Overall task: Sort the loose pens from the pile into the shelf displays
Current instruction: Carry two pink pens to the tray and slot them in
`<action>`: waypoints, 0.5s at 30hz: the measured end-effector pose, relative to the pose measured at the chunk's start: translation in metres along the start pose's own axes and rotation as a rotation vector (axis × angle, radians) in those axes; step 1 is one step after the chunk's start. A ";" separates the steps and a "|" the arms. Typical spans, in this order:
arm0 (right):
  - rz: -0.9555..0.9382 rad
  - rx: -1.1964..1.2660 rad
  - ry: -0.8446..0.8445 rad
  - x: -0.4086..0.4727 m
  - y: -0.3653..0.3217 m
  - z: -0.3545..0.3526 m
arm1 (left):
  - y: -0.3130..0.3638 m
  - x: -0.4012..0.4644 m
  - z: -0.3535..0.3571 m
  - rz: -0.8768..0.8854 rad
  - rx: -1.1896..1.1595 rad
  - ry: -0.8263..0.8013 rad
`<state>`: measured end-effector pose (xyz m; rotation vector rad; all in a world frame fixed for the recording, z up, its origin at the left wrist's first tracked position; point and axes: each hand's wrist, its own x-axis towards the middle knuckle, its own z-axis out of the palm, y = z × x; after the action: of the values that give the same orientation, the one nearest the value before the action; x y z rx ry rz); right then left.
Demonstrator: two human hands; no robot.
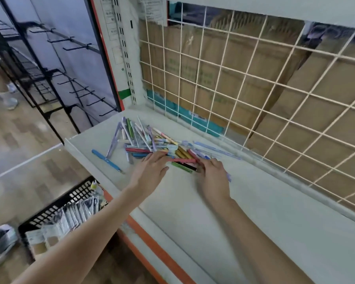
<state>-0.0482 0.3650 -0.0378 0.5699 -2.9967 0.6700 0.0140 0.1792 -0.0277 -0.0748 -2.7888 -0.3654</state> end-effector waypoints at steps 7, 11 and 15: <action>0.043 -0.090 -0.065 0.005 -0.013 -0.009 | -0.006 0.023 0.001 0.080 -0.020 -0.026; 0.149 0.029 -0.119 -0.003 -0.014 -0.018 | -0.005 0.029 -0.002 -0.104 -0.258 -0.111; 0.287 0.525 -0.049 -0.019 -0.014 -0.035 | -0.003 0.028 -0.015 -0.220 -0.506 -0.094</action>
<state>-0.0273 0.3743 -0.0023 0.1549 -2.9619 1.5030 -0.0079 0.1731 -0.0057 0.1018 -2.7285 -1.1401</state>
